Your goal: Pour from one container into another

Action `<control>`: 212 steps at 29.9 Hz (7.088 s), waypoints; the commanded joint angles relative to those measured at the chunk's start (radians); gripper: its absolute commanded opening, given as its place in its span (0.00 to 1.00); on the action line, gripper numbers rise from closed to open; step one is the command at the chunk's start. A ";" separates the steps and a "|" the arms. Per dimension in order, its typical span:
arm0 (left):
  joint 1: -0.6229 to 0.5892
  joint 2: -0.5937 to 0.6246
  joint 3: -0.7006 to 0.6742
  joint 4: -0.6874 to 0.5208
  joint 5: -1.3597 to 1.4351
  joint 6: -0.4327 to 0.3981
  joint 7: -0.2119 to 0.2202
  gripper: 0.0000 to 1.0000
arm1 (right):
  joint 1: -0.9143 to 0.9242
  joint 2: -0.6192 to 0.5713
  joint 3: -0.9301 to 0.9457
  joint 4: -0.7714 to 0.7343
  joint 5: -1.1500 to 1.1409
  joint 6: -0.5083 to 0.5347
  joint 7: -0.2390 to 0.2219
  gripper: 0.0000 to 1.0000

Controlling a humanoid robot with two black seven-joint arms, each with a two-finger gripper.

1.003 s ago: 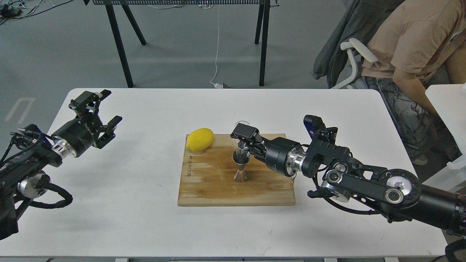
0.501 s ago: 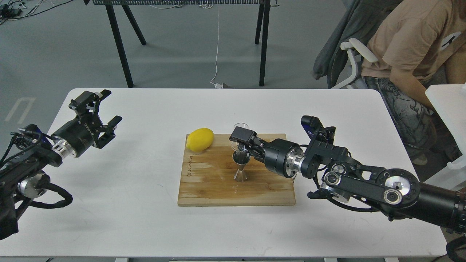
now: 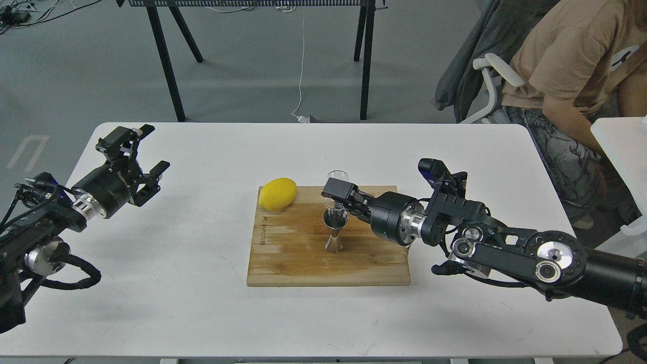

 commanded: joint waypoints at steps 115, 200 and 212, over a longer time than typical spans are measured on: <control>0.000 -0.025 0.000 0.000 0.000 0.000 0.000 0.95 | -0.854 0.163 1.223 -0.190 1.269 0.155 0.088 0.38; 0.017 -0.025 -0.005 0.000 -0.002 0.000 0.000 0.95 | -0.987 0.102 1.148 -0.059 1.249 0.279 0.091 0.99; 0.022 -0.011 -0.008 0.000 -0.074 0.000 0.000 0.95 | -0.892 -0.047 1.181 -0.118 1.135 0.578 0.080 0.99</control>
